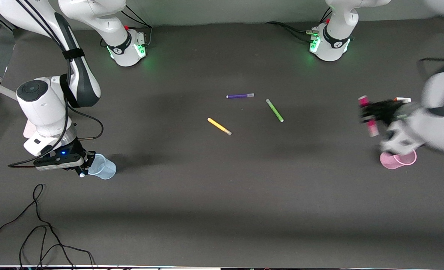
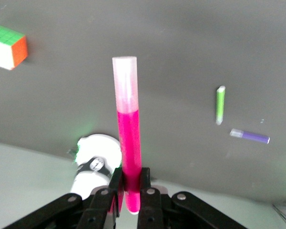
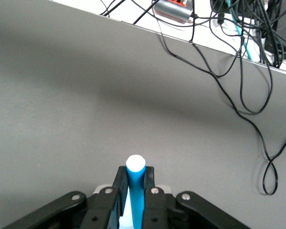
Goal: Place pink and blue markers in matching cups
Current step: 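Drop the blue marker into the blue cup while the left gripper lowers pink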
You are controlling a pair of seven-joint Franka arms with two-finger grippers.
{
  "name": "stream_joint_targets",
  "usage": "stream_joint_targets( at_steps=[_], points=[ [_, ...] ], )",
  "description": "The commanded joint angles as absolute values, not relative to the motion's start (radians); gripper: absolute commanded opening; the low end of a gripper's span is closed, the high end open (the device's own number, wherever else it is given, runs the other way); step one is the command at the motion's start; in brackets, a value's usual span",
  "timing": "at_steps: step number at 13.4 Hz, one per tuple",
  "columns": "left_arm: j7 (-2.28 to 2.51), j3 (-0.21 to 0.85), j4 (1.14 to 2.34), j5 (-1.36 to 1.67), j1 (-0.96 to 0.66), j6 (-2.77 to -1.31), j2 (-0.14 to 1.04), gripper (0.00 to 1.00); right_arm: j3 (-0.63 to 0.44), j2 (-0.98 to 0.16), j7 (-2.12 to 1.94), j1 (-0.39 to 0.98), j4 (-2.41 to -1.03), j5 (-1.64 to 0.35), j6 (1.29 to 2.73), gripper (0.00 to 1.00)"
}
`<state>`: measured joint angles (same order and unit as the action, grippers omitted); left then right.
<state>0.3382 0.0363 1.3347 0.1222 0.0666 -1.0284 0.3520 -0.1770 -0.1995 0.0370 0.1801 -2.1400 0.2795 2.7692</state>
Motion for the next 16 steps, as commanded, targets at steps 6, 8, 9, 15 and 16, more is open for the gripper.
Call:
stream_joint_targets(
  at_steps=[6, 8, 9, 15, 16],
  points=[
    [0.104, 0.055, 1.224, 0.141, 0.419, -0.851, 0.581, 0.00, -0.189, -0.262, 0.031, 0.178, -2.140, 0.301, 2.859, 0.99],
    [0.098, 0.055, 1.133, 0.161, 0.423, -0.845, 0.674, 0.00, -0.189, -0.262, 0.032, 0.175, -2.138, 0.301, 2.856, 1.00],
    [0.098, 0.055, 1.090, 0.175, 0.429, -0.854, 0.722, 0.00, -0.189, -0.262, 0.032, 0.175, -2.138, 0.301, 2.856, 1.00],
    [-0.012, 0.051, 1.043, 0.186, 0.434, -1.054, 0.844, 0.00, -0.166, -0.210, 0.043, 0.186, -2.048, 0.293, 2.607, 1.00],
    [-0.024, 0.051, 1.045, 0.186, 0.442, -1.058, 0.854, 0.00, -0.138, -0.180, 0.063, 0.186, -2.042, 0.291, 2.547, 1.00]
  ],
)
